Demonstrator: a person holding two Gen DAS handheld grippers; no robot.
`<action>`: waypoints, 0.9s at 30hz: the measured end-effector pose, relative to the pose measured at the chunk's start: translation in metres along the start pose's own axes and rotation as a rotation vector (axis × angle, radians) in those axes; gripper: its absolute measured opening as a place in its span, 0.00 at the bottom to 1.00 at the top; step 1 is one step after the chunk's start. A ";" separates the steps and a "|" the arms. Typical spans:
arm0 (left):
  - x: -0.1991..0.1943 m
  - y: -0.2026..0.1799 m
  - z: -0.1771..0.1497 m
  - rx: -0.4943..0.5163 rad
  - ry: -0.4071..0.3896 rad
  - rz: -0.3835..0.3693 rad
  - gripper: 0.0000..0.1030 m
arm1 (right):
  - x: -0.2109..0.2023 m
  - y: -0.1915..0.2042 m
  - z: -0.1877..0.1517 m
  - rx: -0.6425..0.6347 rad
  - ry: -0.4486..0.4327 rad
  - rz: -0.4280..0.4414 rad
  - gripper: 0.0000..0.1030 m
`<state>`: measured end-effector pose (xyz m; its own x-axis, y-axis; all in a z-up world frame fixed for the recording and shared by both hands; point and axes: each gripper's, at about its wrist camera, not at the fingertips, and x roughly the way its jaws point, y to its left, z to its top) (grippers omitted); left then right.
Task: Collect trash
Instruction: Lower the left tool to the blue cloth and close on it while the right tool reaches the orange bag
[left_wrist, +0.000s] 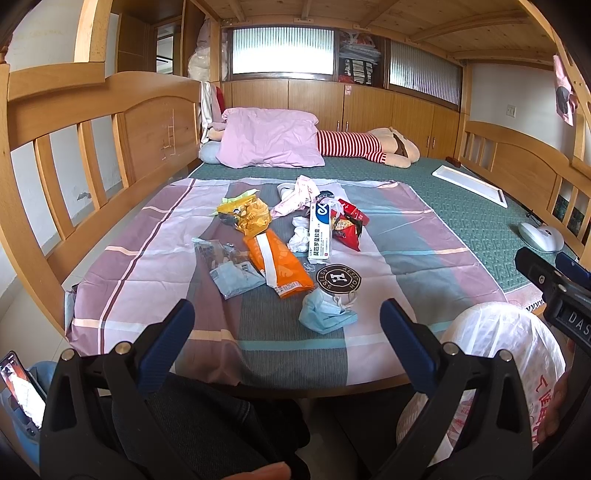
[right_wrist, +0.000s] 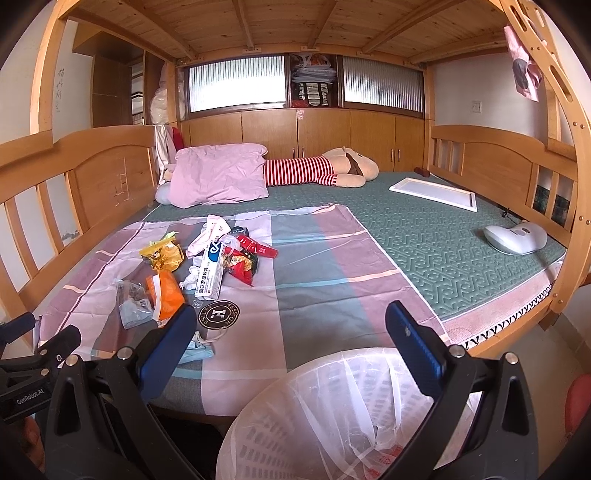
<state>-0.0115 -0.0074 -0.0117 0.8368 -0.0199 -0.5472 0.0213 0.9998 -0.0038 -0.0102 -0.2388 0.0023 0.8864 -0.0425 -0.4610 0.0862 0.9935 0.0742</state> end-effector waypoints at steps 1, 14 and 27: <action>0.000 0.000 -0.001 0.000 0.001 0.000 0.97 | 0.000 0.000 0.000 0.000 0.000 0.000 0.97; 0.004 -0.001 -0.005 -0.002 0.015 -0.004 0.97 | -0.015 0.003 0.004 -0.009 -0.094 -0.020 0.97; 0.039 0.059 0.012 -0.106 0.015 -0.093 0.65 | 0.006 0.005 0.014 0.025 -0.009 0.043 0.97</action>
<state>0.0293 0.0507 -0.0235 0.8254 -0.1129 -0.5531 0.0396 0.9890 -0.1427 0.0022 -0.2354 0.0118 0.8934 -0.0008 -0.4492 0.0593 0.9914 0.1163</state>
